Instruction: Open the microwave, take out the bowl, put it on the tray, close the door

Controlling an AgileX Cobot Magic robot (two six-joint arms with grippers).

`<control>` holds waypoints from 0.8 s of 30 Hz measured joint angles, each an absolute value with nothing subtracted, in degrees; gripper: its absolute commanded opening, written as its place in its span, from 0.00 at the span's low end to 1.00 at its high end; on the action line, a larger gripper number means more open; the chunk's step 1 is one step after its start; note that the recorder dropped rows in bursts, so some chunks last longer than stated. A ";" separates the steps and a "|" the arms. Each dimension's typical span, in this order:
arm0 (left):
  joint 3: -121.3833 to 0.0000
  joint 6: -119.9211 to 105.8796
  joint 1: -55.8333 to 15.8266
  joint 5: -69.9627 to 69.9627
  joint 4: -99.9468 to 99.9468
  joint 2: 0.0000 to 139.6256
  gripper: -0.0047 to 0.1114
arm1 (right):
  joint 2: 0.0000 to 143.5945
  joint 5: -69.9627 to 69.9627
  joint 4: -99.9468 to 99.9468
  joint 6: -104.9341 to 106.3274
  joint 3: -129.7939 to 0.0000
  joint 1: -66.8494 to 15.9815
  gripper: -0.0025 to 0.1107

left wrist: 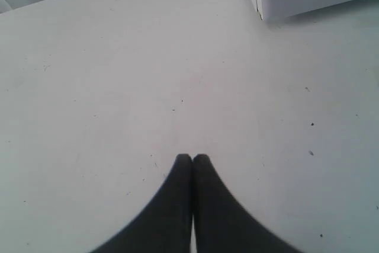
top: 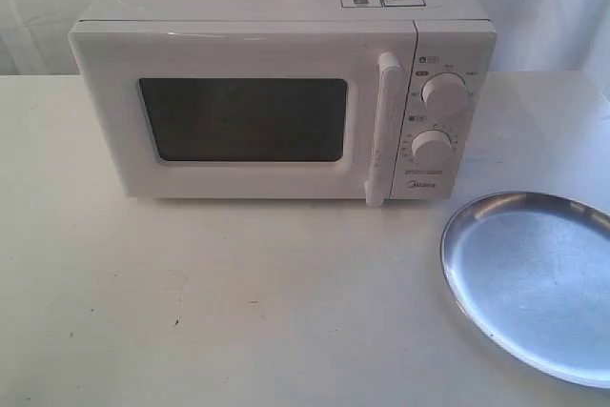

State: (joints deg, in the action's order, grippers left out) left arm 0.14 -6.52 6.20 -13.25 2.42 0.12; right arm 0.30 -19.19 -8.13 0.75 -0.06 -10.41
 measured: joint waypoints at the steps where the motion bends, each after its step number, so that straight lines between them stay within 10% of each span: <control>1: 0.14 -6.52 6.20 -13.25 2.42 0.12 0.04 | 0.30 -18.73 -8.71 0.85 -0.06 -10.41 0.02; 24: 0.14 -6.52 6.20 -13.25 2.42 0.12 0.04 | 3.28 41.52 -6.33 -25.79 -4.32 -10.41 0.02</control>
State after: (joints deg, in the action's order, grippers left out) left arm 0.14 -6.52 6.20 -13.25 2.42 0.12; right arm 3.28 41.52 -6.33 -25.79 -4.32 -10.41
